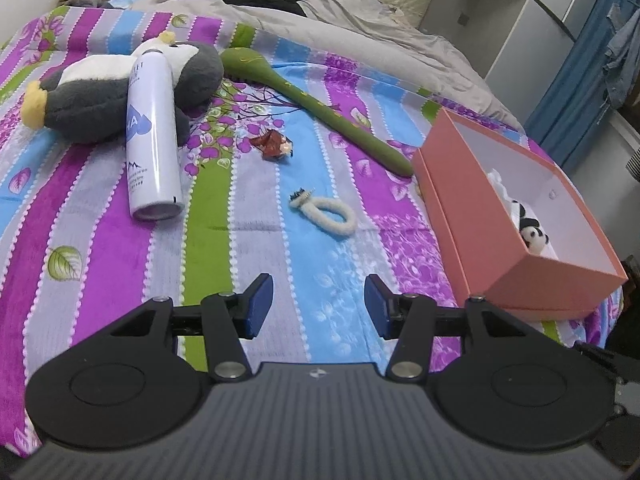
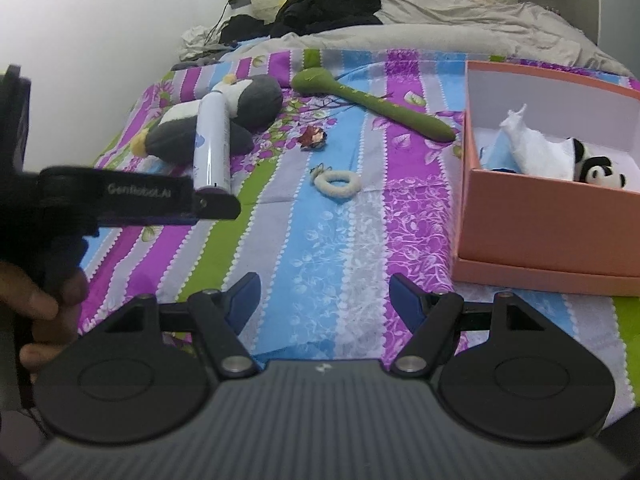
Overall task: Organize soft objects
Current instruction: 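Close right tool on the white fluffy hair tie while left tool moves to the red wrapper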
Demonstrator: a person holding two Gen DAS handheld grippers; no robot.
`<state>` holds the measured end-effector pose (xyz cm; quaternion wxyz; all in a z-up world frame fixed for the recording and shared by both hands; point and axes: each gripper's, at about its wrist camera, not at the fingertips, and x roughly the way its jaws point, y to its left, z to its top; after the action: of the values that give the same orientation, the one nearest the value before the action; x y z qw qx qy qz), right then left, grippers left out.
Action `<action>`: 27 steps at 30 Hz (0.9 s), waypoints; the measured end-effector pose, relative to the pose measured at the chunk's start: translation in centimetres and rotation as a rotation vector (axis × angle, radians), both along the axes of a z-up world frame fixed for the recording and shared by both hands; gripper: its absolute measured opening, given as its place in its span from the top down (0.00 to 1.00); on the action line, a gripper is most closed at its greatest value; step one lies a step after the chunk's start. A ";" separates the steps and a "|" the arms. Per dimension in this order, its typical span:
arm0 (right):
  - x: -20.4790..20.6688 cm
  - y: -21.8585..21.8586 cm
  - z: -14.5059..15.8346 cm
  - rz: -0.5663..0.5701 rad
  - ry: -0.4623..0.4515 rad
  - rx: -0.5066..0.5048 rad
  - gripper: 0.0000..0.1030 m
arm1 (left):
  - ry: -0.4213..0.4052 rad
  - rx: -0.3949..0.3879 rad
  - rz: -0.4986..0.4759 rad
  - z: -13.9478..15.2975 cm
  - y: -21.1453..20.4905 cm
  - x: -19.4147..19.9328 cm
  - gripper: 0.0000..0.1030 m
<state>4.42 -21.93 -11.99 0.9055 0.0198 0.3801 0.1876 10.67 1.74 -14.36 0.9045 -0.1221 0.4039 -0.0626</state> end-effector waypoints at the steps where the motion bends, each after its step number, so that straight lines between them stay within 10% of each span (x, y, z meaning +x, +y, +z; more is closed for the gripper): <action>1: 0.3 0.2 -0.2 0.003 0.005 -0.003 0.29 | 0.001 0.001 0.002 -0.1 0.1 0.5 0.45; 27: 13.8 4.0 -5.7 0.075 0.012 -0.076 0.29 | 0.022 -0.045 0.049 -5.8 1.8 17.4 0.43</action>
<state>18.27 -17.94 -17.71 0.8956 -0.0278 0.3931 0.2065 28.07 3.55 -20.15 0.8983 -0.1530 0.4091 -0.0482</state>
